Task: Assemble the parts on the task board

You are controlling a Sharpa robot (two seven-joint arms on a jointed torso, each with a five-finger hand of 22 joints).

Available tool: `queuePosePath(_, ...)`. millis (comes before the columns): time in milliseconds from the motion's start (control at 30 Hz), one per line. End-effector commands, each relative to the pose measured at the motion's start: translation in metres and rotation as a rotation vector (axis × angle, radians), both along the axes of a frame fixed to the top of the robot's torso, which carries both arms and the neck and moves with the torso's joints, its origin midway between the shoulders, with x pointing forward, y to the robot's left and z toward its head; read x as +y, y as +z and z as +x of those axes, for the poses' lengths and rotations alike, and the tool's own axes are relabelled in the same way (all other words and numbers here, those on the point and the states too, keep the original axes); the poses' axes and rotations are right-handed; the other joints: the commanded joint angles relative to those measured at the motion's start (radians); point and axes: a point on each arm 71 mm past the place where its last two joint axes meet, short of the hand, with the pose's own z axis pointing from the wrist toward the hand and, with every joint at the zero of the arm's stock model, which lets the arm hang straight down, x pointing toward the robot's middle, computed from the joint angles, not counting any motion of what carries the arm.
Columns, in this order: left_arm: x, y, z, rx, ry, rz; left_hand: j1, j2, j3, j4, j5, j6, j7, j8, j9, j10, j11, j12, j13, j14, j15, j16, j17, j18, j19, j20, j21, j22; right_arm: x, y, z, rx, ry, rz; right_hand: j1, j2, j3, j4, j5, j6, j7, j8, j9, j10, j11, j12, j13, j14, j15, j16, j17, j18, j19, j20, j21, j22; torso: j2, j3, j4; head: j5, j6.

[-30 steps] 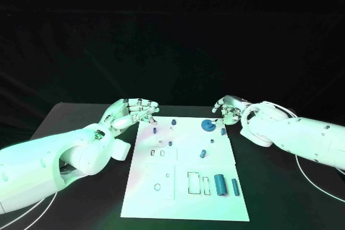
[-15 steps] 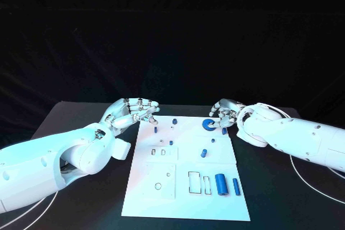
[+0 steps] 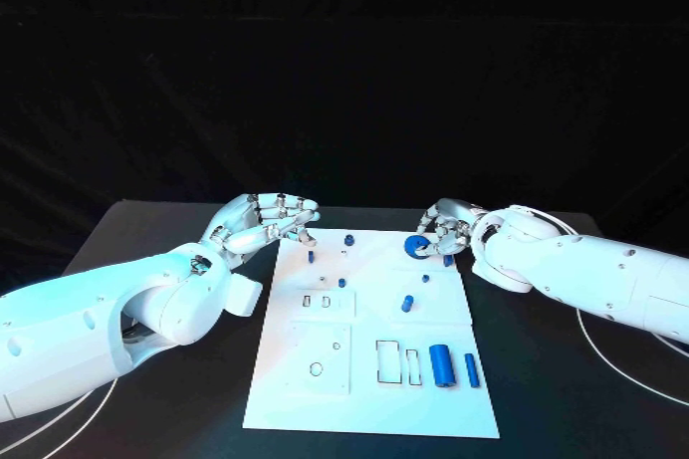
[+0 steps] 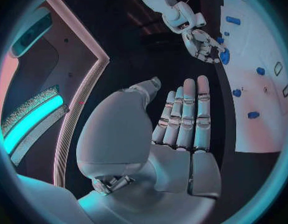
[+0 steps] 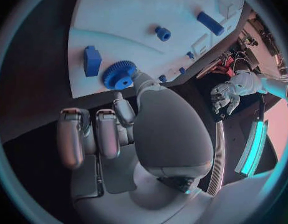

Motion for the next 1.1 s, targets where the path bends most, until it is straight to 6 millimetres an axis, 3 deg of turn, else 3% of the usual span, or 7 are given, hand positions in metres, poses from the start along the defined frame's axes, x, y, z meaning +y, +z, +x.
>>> queuePosePath(33, -0.0025, 0.0011, -0.0006, -0.001, -0.020, -0.012, -0.004, 0.003, 0.006, -0.002, -0.005, -0.008, 0.008, -0.004, 0.001, -0.007, 0.000, -0.006, -0.001, -0.006, 0.001, 0.002, -0.001, 0.008, -0.004, 0.001, 0.006, 0.001, 0.0014, -0.0026, 0.0005, 0.018, 0.010, -0.022, 0.011, 0.005, 0.001, 0.008, 0.004, 0.001, -0.002, 0.005, 0.000, 0.010, 0.000, 0.007, 0.003, 0.067, 0.004, 0.003, 0.082, -0.014, 0.031, 0.002, 0.006, 0.154, 0.000, -0.0007, 0.0016, -0.001, 0.001)
queuePosePath(833, -0.0020, 0.0010, -0.0004, 0.000, -0.021, -0.012, -0.003, 0.004, 0.007, -0.004, -0.005, -0.007, 0.008, -0.004, 0.003, -0.006, 0.000, -0.005, -0.001, -0.008, 0.001, 0.003, -0.002, 0.009, -0.008, 0.002, 0.009, 0.003, 0.0008, -0.0104, 0.0024, 0.027, 0.005, -0.048, 0.031, 0.020, 0.034, 0.006, 0.017, 0.016, -0.003, 0.008, -0.006, 0.009, -0.002, 0.013, 0.011, 0.067, 0.003, 0.006, 0.086, -0.015, 0.032, 0.001, 0.007, 0.157, 0.000, -0.0002, 0.0003, 0.002, -0.005)
queuePosePath(867, -0.0019, 0.0010, -0.0004, 0.000, -0.021, -0.012, -0.003, 0.004, 0.007, -0.004, -0.005, -0.007, 0.008, -0.004, 0.003, -0.006, 0.000, -0.005, -0.001, -0.008, 0.001, 0.003, -0.002, 0.009, -0.008, 0.002, 0.009, 0.003, 0.0007, -0.0102, 0.0023, 0.024, 0.006, -0.049, 0.050, 0.030, 0.064, -0.002, 0.018, 0.027, -0.003, 0.009, -0.010, 0.009, -0.003, 0.014, 0.014, 0.066, 0.002, 0.007, 0.087, -0.015, 0.033, 0.000, 0.009, 0.160, 0.000, 0.0002, 0.0001, 0.002, -0.005)
queuePosePath(900, -0.0019, 0.0010, -0.0004, 0.000, -0.021, -0.012, -0.003, 0.004, 0.007, -0.004, -0.005, -0.007, 0.008, -0.004, 0.003, -0.006, 0.000, -0.005, -0.001, -0.008, 0.001, 0.003, -0.002, 0.009, -0.008, 0.002, 0.009, 0.003, 0.0006, -0.0101, 0.0022, 0.019, 0.006, -0.050, 0.061, 0.033, 0.099, -0.007, -0.018, 0.035, -0.002, 0.006, -0.016, 0.009, -0.003, 0.015, 0.016, 0.066, 0.002, 0.007, 0.088, -0.015, 0.034, 0.000, 0.010, 0.162, 0.000, 0.0001, 0.0001, 0.002, -0.005)
queuePosePath(933, -0.0019, 0.0010, -0.0004, 0.000, -0.021, -0.012, -0.003, 0.004, 0.007, -0.004, -0.005, -0.007, 0.008, -0.004, 0.003, -0.006, 0.000, -0.005, -0.001, -0.008, 0.001, 0.003, -0.002, 0.009, -0.008, 0.002, 0.009, 0.003, 0.0008, -0.0098, 0.0020, 0.014, 0.008, -0.051, 0.063, 0.027, 0.149, -0.014, -0.029, 0.051, -0.001, 0.002, -0.025, 0.011, -0.004, 0.017, 0.019, 0.066, 0.002, 0.009, 0.091, -0.016, 0.034, -0.001, 0.011, 0.164, 0.000, 0.0001, 0.0001, 0.002, -0.005)
queuePosePath(1100, -0.0019, 0.0010, -0.0004, -0.001, -0.021, -0.012, -0.003, 0.004, 0.007, -0.004, -0.005, -0.007, 0.008, -0.004, 0.003, -0.006, 0.000, -0.005, -0.001, -0.008, 0.001, 0.003, -0.002, 0.009, -0.008, 0.002, 0.009, 0.003, 0.0043, -0.0073, 0.0001, -0.035, 0.028, -0.068, 0.058, 0.015, 0.249, -0.044, -0.027, 0.106, -0.014, 0.005, -0.033, 0.021, -0.013, 0.026, 0.030, 0.067, -0.006, 0.010, 0.094, -0.017, 0.039, -0.006, 0.016, 0.172, 0.001, 0.0002, 0.0000, 0.001, -0.005)
